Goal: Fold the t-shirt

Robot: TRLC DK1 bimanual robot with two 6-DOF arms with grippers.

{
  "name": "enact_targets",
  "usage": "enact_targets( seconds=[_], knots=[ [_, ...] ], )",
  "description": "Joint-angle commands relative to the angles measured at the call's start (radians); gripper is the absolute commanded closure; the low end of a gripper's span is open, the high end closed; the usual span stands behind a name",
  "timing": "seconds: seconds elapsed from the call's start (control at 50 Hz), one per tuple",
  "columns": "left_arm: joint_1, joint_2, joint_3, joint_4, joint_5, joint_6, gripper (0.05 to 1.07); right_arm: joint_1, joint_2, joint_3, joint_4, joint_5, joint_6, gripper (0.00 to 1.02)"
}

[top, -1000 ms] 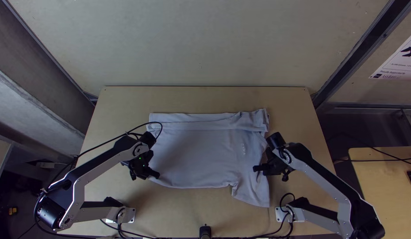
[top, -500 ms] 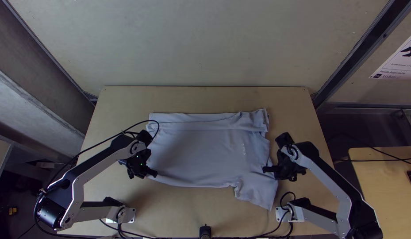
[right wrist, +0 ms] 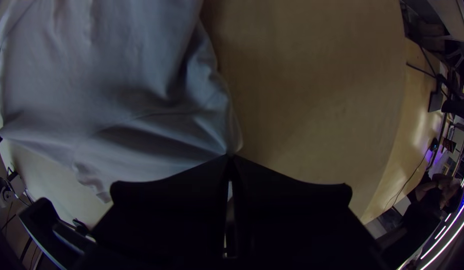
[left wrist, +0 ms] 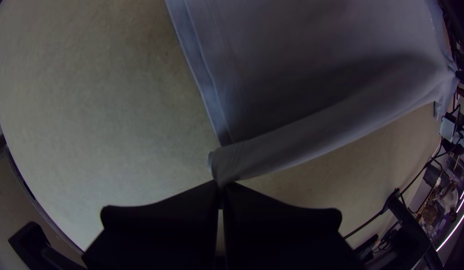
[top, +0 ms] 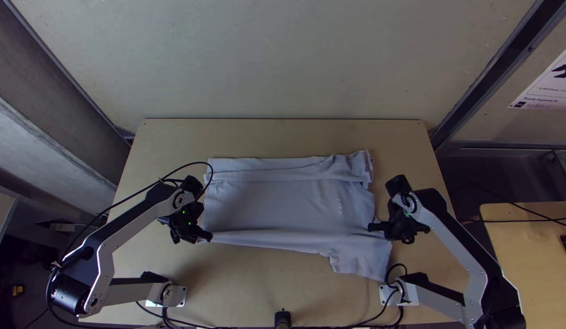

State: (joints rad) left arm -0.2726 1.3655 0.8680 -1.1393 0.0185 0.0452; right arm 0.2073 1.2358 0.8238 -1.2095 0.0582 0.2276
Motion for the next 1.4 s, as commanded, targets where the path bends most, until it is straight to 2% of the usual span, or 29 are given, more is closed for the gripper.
enact_targets(
  seconds=[0.0,0.26,0.56,1.38],
  knots=[
    [0.010,-0.022,0.031,-0.028,-0.003,0.013,1.05,0.001,0.004,0.052,-0.010,0.026,-0.002,1.00],
    [0.016,-0.011,0.104,-0.030,-0.003,0.001,1.05,-0.013,0.044,0.130,0.022,0.028,-0.004,1.00],
    [0.047,0.046,0.213,-0.004,-0.005,0.018,1.05,-0.017,0.126,0.190,0.148,0.026,-0.004,1.00],
    [0.136,0.376,0.687,-0.004,-0.005,0.053,1.05,-0.077,0.536,0.692,0.191,0.026,-0.033,1.00]
  ],
)
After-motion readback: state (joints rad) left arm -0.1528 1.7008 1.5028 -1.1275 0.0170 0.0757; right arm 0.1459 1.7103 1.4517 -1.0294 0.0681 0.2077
